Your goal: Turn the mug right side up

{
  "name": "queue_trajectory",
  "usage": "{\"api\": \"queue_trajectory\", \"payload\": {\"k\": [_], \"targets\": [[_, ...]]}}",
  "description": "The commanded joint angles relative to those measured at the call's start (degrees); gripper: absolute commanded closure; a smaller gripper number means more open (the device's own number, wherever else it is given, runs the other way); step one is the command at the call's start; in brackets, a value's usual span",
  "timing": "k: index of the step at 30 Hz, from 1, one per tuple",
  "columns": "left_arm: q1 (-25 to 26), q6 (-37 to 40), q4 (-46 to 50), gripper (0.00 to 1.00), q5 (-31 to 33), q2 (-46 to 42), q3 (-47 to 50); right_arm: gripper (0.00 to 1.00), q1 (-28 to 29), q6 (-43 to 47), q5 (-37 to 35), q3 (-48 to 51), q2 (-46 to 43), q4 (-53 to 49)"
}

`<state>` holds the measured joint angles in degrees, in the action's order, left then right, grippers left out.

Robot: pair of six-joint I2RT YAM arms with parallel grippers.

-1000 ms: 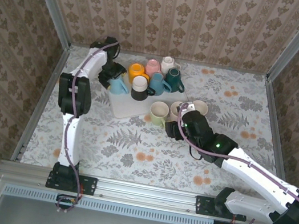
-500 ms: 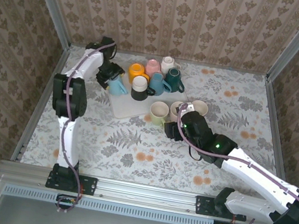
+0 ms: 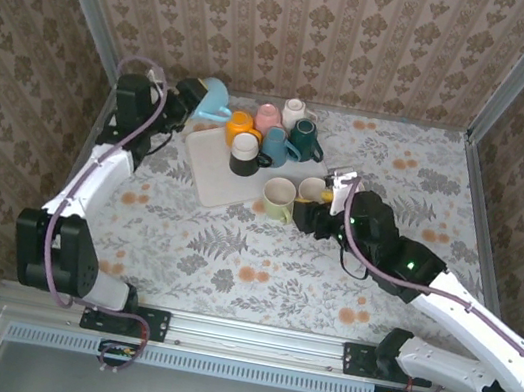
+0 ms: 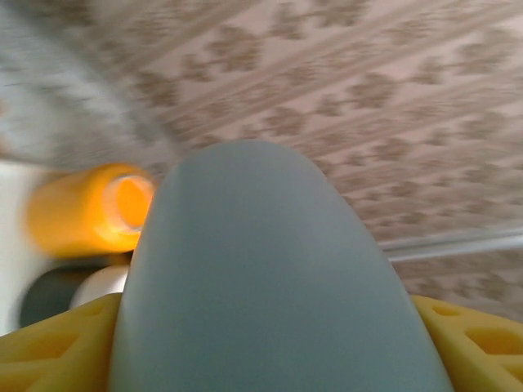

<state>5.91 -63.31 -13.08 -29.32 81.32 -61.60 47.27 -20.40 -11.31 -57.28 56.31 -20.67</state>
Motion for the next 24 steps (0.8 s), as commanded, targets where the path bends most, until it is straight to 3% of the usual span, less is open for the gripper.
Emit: {"api": "queue_trajectory", "payload": {"k": [1,5,13,17,24], "targets": [[0.43,-9.27,-40.05,0.56,-9.21,0.31,5.95,0.34,-1.57,-3.81,6.45,-2.63,1.01,2.64],[2.16,-19.79,-62.24,0.61,-11.16,5.17,10.55,0.34,-5.44,-9.24,15.19,-3.28,2.45,6.48],[10.27,-15.1,-62.13,0.61,-18.31,1.11,13.74,0.32,-14.01,-18.82,30.47,-0.06,4.93,17.48],[12.85,-12.74,-62.14,0.62,-19.18,-1.6,16.27,0.24,-17.84,-24.29,40.37,1.29,7.82,26.43],[16.09,-9.45,-61.89,0.61,-21.26,-4.88,17.99,0.23,-19.76,-32.48,52.28,-0.09,15.09,39.12]]}}
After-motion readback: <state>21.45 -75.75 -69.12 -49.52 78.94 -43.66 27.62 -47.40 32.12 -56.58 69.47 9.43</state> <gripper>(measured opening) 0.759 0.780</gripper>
